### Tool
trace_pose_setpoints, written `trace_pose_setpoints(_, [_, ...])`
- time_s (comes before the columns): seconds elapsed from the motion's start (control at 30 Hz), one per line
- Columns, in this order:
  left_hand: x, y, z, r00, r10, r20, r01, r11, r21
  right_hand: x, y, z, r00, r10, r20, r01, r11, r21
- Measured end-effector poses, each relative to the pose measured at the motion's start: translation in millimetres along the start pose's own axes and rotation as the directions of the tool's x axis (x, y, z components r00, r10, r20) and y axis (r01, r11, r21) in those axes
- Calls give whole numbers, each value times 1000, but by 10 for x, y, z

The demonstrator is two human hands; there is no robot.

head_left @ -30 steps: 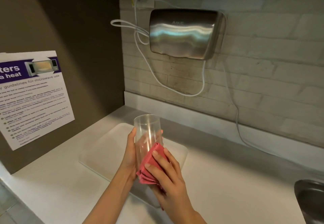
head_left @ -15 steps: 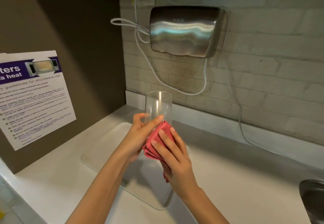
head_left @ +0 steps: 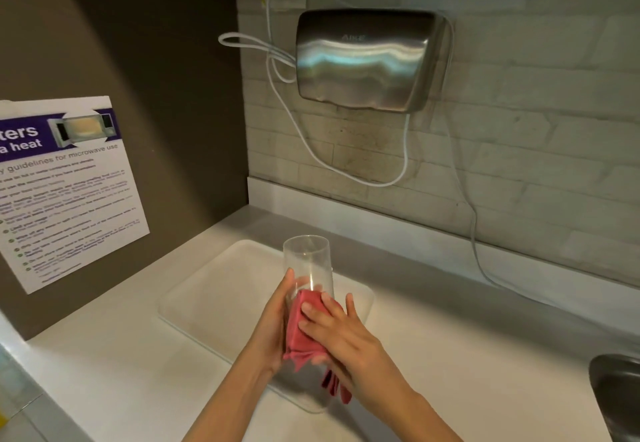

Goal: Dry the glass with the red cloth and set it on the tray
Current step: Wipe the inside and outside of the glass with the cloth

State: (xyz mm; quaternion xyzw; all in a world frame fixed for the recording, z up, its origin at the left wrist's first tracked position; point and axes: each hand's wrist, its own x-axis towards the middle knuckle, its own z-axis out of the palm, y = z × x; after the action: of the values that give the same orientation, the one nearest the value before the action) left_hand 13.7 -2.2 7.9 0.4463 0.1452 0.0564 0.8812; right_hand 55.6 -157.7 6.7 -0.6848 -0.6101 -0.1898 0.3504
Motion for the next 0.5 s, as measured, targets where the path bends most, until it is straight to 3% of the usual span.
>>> trace_pose_setpoints(0.1, [10, -44, 8, 994, -22, 104, 23, 1000, -8, 240, 43, -172, 990, 140, -20, -139, 989, 46])
trace_pose_setpoints(0.2, [12, -36, 108, 993, 48, 106, -47, 999, -13, 583, 34, -260, 970, 238, -43, -236, 971, 43])
trace_pose_setpoints(0.33, [55, 44, 44, 992, 96, 84, -88, 992, -92, 515, -108, -143, 991, 120, 63, -119, 993, -21])
trace_pose_setpoints(0.4, [45, 121, -48, 992, 85, 90, -77, 993, -91, 271, -167, -97, 991, 80, 106, -88, 994, 70])
trace_pose_setpoints(0.5, [20, 133, -92, 996, 42, 80, -39, 998, -39, 136, -190, -103, 986, 162, 44, -167, 966, 199])
